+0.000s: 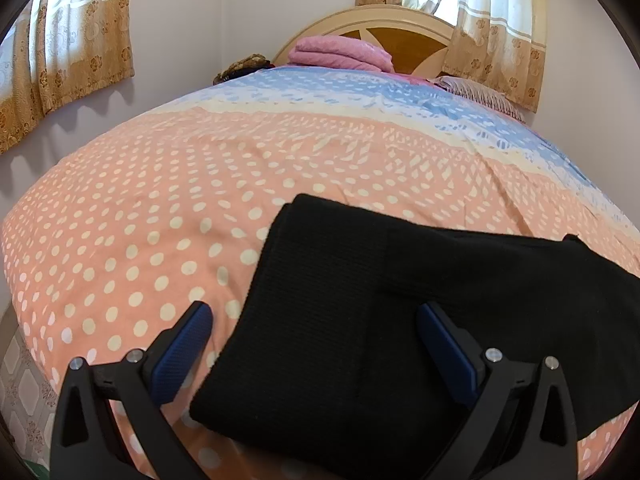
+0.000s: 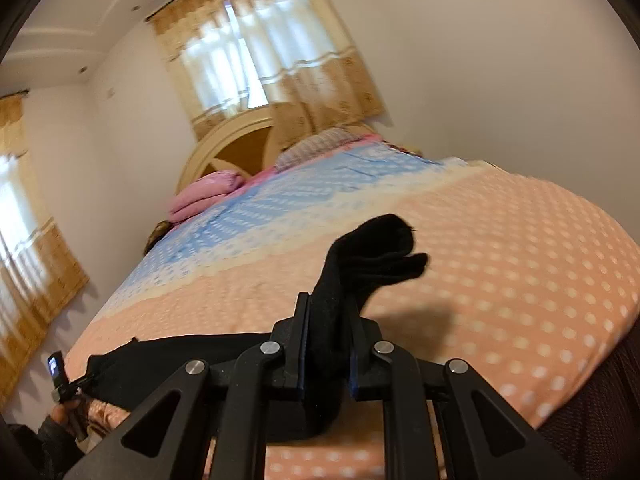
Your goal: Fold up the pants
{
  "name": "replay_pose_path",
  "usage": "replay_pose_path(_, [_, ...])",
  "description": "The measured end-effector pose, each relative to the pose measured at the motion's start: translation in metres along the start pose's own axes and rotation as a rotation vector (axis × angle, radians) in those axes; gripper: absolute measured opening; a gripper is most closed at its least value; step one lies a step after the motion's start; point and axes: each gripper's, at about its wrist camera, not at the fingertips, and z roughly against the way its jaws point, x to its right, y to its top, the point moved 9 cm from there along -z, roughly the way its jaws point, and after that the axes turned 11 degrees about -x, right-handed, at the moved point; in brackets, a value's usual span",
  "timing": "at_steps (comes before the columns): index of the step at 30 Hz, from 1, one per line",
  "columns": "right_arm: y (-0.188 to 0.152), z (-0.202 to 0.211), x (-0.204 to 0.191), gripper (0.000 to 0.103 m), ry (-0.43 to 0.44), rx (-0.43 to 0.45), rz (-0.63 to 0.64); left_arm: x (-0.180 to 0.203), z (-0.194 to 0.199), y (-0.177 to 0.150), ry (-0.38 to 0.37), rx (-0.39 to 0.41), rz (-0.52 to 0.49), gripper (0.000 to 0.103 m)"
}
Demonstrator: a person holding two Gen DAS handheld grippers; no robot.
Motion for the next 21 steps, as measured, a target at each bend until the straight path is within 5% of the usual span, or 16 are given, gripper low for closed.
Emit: replay_pose_path(21, [-0.018,-0.059,-0.155,0.015,0.176,-0.096,0.216,-0.001,0.009,-0.007,-0.016,0.054,0.007,0.103])
